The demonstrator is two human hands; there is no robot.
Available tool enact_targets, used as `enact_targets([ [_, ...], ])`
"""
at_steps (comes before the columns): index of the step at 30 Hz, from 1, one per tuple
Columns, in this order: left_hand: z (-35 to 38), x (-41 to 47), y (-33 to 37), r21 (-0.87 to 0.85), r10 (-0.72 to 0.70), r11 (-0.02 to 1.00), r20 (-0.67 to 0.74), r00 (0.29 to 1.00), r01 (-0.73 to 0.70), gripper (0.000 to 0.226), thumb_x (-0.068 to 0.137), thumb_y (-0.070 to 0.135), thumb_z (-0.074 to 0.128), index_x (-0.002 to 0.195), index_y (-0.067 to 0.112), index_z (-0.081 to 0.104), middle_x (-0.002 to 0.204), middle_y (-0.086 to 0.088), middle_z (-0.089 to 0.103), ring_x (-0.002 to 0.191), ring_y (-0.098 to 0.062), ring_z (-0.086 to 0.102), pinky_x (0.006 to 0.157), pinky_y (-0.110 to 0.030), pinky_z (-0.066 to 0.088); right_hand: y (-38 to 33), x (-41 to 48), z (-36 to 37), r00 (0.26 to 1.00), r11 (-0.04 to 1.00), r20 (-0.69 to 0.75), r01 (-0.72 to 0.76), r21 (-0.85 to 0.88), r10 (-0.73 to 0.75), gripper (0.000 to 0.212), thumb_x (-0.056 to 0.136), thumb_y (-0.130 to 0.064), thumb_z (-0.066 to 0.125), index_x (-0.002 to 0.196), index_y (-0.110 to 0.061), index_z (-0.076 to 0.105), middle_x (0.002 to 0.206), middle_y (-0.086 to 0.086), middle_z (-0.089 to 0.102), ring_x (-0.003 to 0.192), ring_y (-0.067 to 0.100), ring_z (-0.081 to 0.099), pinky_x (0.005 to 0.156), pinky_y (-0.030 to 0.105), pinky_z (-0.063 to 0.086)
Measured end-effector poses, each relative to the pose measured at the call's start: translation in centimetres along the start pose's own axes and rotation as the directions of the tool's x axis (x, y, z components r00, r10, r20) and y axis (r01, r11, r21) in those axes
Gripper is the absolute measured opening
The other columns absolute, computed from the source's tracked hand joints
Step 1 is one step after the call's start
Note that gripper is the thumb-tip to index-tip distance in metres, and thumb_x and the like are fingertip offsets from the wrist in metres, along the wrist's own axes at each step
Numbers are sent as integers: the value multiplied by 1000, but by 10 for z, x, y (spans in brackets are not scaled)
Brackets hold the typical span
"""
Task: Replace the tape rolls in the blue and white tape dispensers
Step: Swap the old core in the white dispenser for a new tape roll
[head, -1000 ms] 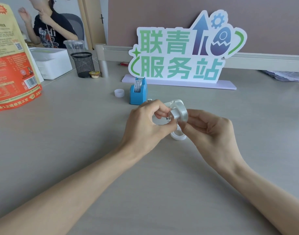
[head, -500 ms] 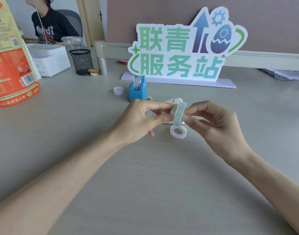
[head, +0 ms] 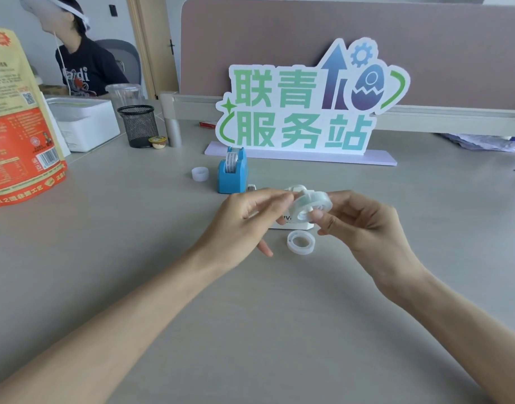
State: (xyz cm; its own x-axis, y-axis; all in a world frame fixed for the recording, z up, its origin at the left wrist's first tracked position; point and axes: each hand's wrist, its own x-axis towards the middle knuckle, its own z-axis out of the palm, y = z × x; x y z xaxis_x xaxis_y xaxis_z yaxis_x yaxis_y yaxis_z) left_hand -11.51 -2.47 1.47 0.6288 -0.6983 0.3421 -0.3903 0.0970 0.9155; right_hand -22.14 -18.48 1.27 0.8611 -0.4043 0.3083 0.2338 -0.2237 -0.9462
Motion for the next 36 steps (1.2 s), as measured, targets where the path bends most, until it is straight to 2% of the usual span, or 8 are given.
enact_targets([
  [4, 1, -2, -1, 51, 26, 998, 15, 1000, -26, 32, 79, 33, 73, 110, 35, 68, 104, 15, 69, 93, -3, 60, 46, -35, 56, -3, -1, 1, 1000, 1000, 0, -10, 6, 10, 21, 71, -23, 75, 88, -10, 75, 85, 1, 79, 73, 8, 71, 70, 18, 53],
  [7, 0, -1, -2, 79, 34, 996, -43, 999, -30, 27, 79, 23, 75, 104, 33, 70, 100, 12, 70, 88, 0, 59, 44, -35, 56, -3, -2, 2, 1000, 1000, 9, -5, 18, 5, 21, 69, -21, 76, 88, -12, 74, 83, 0, 78, 71, 9, 70, 68, 20, 55],
  [9, -2, -1, -3, 80, 28, 996, -52, 998, -24, 26, 80, 21, 74, 104, 31, 71, 95, 10, 71, 87, -1, 60, 44, -34, 55, -2, -3, 3, 1000, 1000, 22, 8, 20, -9, 26, 70, -19, 77, 96, -13, 74, 89, -1, 78, 74, 12, 71, 67, 19, 53],
  [13, -3, -1, -3, 105, 17, 994, -38, 999, -13, 26, 82, 22, 72, 108, 24, 72, 93, 8, 71, 92, -8, 62, 45, -36, 56, -2, -4, 4, 997, 997, 51, 59, -49, -57, 24, 78, -11, 74, 103, -14, 74, 83, -6, 78, 71, 4, 69, 64, 14, 49],
  [18, -4, 0, -4, 120, 21, 993, -17, 1000, -19, 20, 83, 23, 72, 103, 26, 74, 94, 0, 71, 93, -8, 62, 45, -35, 56, -3, -4, 2, 997, 992, 37, 70, -101, -66, 21, 76, -21, 73, 95, -14, 74, 89, 1, 79, 82, 14, 74, 74, 25, 58],
  [25, -5, 0, 2, 84, -19, 996, 35, 999, 16, 14, 81, 20, 73, 94, 25, 75, 87, 16, 73, 87, 0, 62, 47, -37, 57, -6, -6, 1, 998, 990, 41, 44, -131, -39, 13, 74, -20, 75, 87, -17, 75, 88, -6, 79, 86, 14, 75, 85, 38, 58],
  [31, -3, 0, 2, 66, -37, 997, 45, 998, 34, 12, 80, 15, 73, 87, 26, 73, 86, 21, 73, 85, 3, 63, 48, -38, 58, -5, -6, -1, 998, 994, 58, 37, -99, -31, 23, 71, -23, 74, 90, -11, 76, 90, -2, 79, 87, 12, 75, 81, 25, 58],
  [36, -6, 0, 1, 120, -53, 992, 45, 998, 47, 10, 79, 18, 75, 89, 22, 74, 89, 23, 73, 90, 0, 66, 50, -30, 58, -3, -5, 0, 997, 995, 76, 12, -98, -4, 13, 78, -10, 75, 91, -8, 76, 90, 1, 79, 85, 13, 75, 78, 21, 57],
])
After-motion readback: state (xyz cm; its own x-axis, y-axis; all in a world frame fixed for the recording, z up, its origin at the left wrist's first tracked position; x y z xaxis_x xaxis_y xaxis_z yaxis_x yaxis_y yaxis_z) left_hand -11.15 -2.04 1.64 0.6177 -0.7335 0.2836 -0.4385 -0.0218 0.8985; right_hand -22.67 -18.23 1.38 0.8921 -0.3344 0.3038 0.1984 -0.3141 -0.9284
